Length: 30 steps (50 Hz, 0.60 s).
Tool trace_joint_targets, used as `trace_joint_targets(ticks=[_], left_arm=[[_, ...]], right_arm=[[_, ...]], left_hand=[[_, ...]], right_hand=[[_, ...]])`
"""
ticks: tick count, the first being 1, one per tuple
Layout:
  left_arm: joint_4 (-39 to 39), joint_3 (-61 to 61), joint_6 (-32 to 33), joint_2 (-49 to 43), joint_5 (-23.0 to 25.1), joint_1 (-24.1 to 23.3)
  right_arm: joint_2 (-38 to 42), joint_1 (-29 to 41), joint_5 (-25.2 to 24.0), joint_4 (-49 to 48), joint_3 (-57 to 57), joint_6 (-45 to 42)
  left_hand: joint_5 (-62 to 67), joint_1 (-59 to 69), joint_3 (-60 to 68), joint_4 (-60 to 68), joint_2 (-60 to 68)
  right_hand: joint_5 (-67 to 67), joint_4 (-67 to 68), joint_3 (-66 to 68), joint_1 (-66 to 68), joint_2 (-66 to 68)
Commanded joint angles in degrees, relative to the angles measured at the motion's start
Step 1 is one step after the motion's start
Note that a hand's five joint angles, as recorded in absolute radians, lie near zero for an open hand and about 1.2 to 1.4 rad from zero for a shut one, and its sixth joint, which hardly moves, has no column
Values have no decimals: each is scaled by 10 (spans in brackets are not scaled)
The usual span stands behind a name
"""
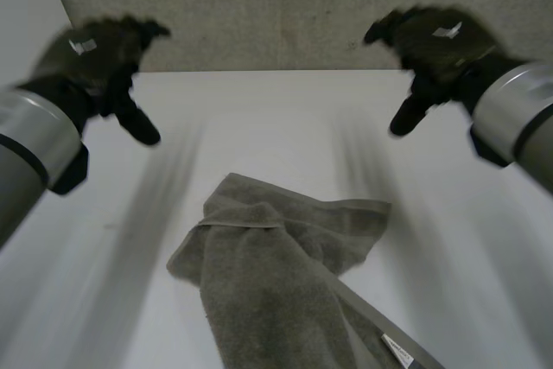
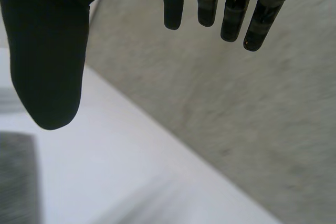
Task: Fold the towel.
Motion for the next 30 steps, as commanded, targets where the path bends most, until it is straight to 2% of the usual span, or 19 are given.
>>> trace_joint_targets(ticks=[1, 2, 6, 11, 15, 24, 25, 26, 27, 28, 29, 30], left_arm=[[0, -89, -2, -62, 6, 47], [4, -112, -2, -66, 8, 70], [6, -144, -2, -82, 23, 100], [21, -197, -4, -94, 80, 151], [29, -216, -4, -94, 102, 167], [37, -241, -5, -94, 115, 183], [37, -241, -5, -94, 115, 183], [37, -243, -5, -95, 115, 183], [37, -244, -5, -95, 115, 182], [37, -244, -5, -95, 115, 182], [38, -244, -5, -95, 115, 180], [38, -244, -5, -95, 115, 180]], right_arm=[[128, 94, -18, 13, -15, 23], [128, 94, -18, 13, -15, 24], [201, 122, -27, 6, -44, 85], [277, 146, -36, -23, -83, 153], [343, 168, -35, -78, -118, 182], [418, 184, -35, -90, -163, 184], [428, 184, -33, -90, -170, 184], [433, 184, -33, -88, -176, 184], [433, 184, -33, -88, -176, 184], [434, 184, -34, -87, -181, 184], [434, 184, -34, -87, -181, 184], [430, 184, -34, -87, -183, 184]], left_hand=[[16, 21, 20, 21, 20], [16, 21, 20, 21, 20], [14, 19, 18, 19, 18], [14, 19, 18, 19, 18], [14, 19, 18, 19, 18], [11, 16, 15, 16, 15], [11, 16, 15, 16, 15], [12, 18, 16, 18, 17], [12, 18, 16, 18, 17], [12, 18, 16, 18, 17], [12, 18, 16, 18, 17], [12, 18, 16, 18, 17]], right_hand=[[-41, -35, -24, -42, -42], [-41, -35, -24, -42, -42], [-41, -35, -24, -42, -42], [8, 14, 25, 7, 7], [124, 130, 141, 123, 123], [200, 206, 217, 199, 199], [277, 283, 294, 276, 276], [427, 433, 444, 426, 427], [429, 435, 446, 428, 428], [586, 591, 602, 585, 585], [587, 593, 604, 586, 586], [658, 664, 675, 657, 657]])
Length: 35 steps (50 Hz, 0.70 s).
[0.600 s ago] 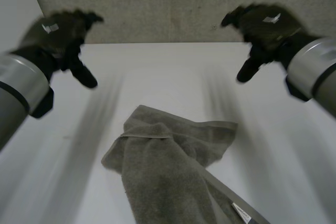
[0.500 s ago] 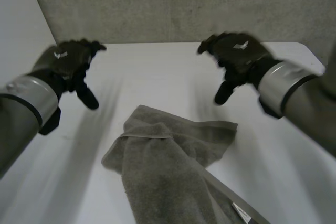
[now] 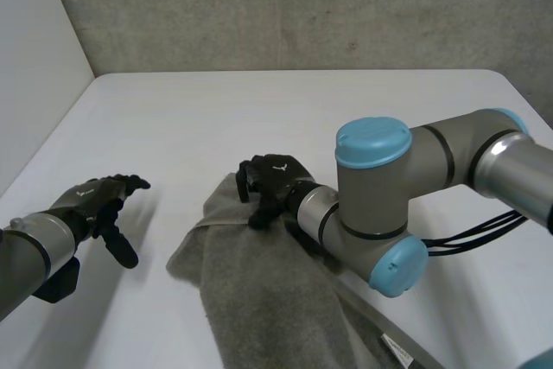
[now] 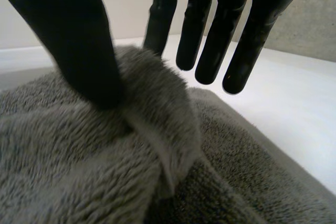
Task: Fold the towel.
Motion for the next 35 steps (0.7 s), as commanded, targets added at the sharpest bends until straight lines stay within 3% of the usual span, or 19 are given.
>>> trace_joint_targets(ticks=[1, 10, 16, 22, 33, 35], left_arm=[[5, -4, 0, -1, 0, -6], [33, 8, -13, -3, 34, -18], [45, 38, -38, -43, 80, -39], [65, 76, -41, -94, 90, -62], [113, 174, -39, -202, 108, -145], [138, 200, -39, -231, 110, -161]], right_arm=[[-3, 2, 0, 5, -21, -4], [-71, -3, -7, 24, -3, -18], [-175, -45, -7, 28, 26, -76], [-277, -62, -7, 54, 69, -138], [-375, -80, -21, 93, 170, -183], [-385, -85, -25, 93, 181, -185]], left_hand=[[12, 18, 16, 16, 16], [12, 18, 16, 16, 16], [12, 18, 16, 16, 16], [16, 21, 20, 19, 19], [44, 50, 48, 48, 48], [139, 145, 143, 143, 143]], right_hand=[[391, 371, 371, 358, 360], [391, 371, 371, 358, 360], [391, 371, 371, 358, 360], [391, 371, 371, 358, 360], [391, 371, 371, 358, 360], [391, 371, 371, 358, 360]])
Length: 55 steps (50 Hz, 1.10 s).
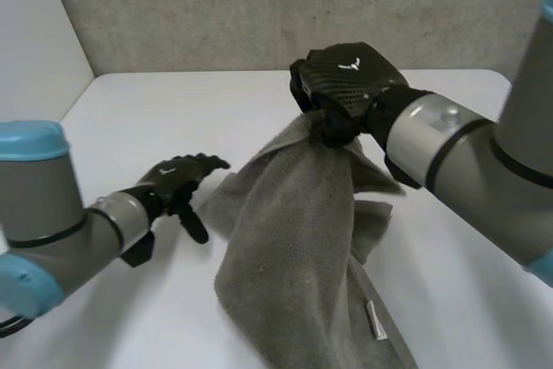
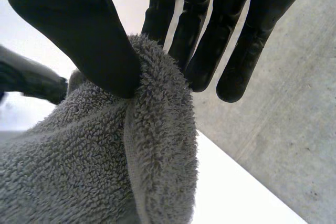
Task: Fold the towel.
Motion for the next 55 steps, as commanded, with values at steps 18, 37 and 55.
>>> trace_joint_targets(ticks=[18, 37, 55], left_arm=[[213, 146, 24, -87, -108, -58], [452, 135, 76, 101, -185, -77], [254, -111, 212, 1, -166, -85]], right_arm=[[-63, -100, -17, -70, 27, -91], [-28, -63, 35, -498, 45, -92], [91, -89, -40, -62, 148, -199]], left_hand=[[681, 676, 675, 677, 676], [681, 676, 675, 677, 676], [595, 590, 590, 591, 590]], right_hand=[[187, 114, 122, 191, 131], [187, 114, 122, 191, 131], [187, 114, 122, 191, 131]])
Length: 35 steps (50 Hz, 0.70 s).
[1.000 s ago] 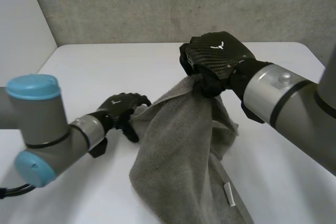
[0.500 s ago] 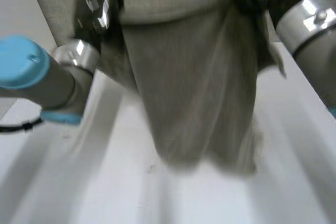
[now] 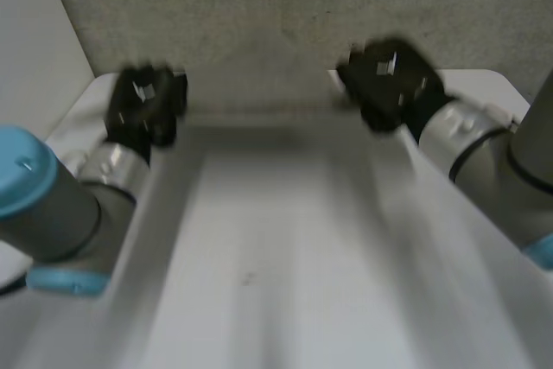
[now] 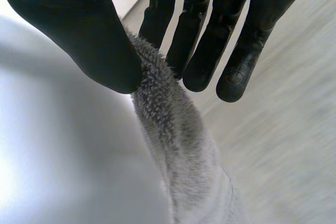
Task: Fold the towel.
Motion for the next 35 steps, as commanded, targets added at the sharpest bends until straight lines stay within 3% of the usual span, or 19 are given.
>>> trace_joint_targets(ticks=[1, 4, 8, 13, 18, 35], left_arm=[[-43, -46, 38, -100, 6, -29], [-44, -45, 40, -121, 0, -26], [-44, -47, 40, -121, -7, -22], [-45, -49, 39, -93, -37, -16], [-44, -53, 36, -76, -66, -18], [-44, -51, 39, -92, -78, 6]], right_arm=[[95, -3, -9, 74, 67, -29], [106, -4, -10, 67, 76, -29], [114, -17, -10, 48, 97, -28], [110, -28, -10, 44, 107, -28], [108, -31, -10, 44, 113, -28], [60, -72, -17, 40, 136, 24]], left_hand=[[-15, -4, -18, -18, -18], [-97, -86, -100, -100, -101], [-114, -104, -117, -117, -118], [-300, -290, -303, -304, -304], [-370, -359, -373, -373, -373], [-370, -359, -373, -373, -374]], right_hand=[[168, 112, 117, 191, 131], [168, 112, 117, 191, 131], [168, 112, 117, 191, 131], [168, 112, 117, 191, 131], [168, 112, 117, 191, 131], [168, 112, 117, 191, 131]])
